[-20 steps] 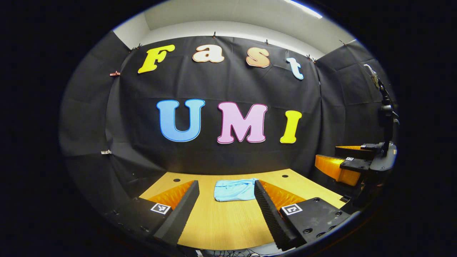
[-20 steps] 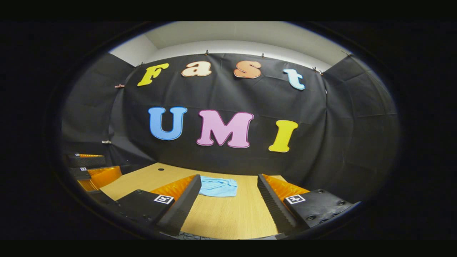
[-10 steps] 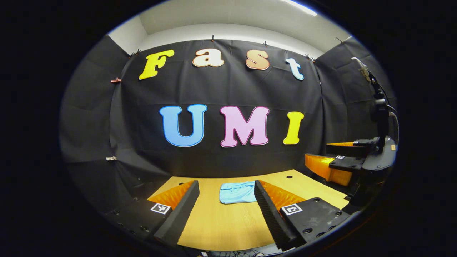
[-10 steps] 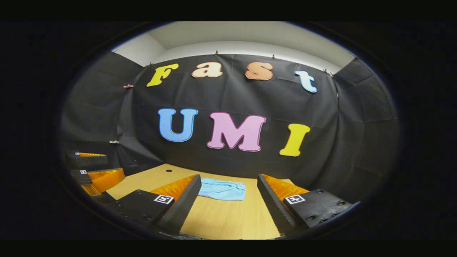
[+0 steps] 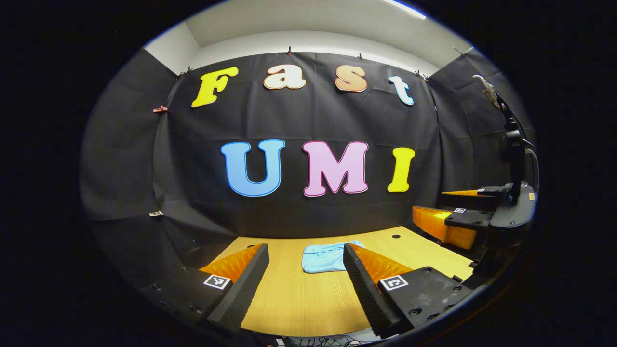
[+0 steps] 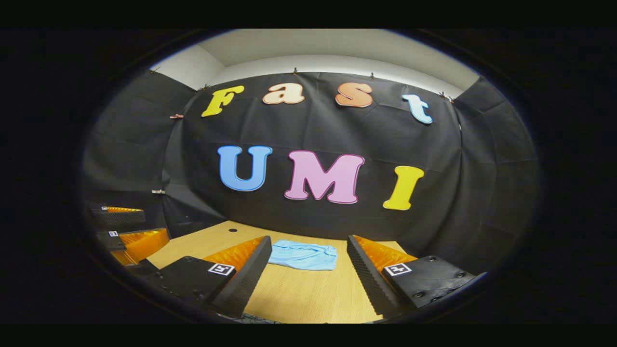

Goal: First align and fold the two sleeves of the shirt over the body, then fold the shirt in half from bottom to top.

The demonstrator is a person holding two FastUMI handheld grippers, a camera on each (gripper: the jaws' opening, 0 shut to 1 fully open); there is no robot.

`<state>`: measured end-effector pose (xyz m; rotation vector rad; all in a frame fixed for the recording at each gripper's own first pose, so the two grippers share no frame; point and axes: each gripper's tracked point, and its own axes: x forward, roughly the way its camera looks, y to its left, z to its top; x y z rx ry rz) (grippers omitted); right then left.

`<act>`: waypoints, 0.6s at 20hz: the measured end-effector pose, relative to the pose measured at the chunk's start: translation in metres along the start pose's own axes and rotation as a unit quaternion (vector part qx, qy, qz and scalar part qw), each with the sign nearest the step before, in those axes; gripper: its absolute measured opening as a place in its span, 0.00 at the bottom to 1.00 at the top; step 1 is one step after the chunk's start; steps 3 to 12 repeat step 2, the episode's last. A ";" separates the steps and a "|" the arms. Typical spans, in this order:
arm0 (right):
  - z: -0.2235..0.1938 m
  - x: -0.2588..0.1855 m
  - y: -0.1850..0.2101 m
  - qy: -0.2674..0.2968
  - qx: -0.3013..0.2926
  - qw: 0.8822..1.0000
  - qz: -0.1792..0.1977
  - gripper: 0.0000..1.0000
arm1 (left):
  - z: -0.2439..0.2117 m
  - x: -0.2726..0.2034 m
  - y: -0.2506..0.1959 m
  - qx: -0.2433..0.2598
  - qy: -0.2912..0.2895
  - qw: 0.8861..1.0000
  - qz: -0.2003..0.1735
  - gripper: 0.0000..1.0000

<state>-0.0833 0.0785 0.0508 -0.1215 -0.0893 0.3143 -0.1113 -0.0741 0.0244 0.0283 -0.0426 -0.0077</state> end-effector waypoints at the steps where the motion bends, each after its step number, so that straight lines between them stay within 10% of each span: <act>1: 0.000 -0.001 0.000 0.000 0.002 1.000 0.000 0.96 | -0.002 0.000 -0.002 0.001 0.002 1.000 -0.003 0.96; 12: 0.000 -0.001 -0.002 -0.001 0.001 1.000 -0.001 0.96 | -0.004 0.000 -0.004 0.002 0.005 1.000 -0.004 0.96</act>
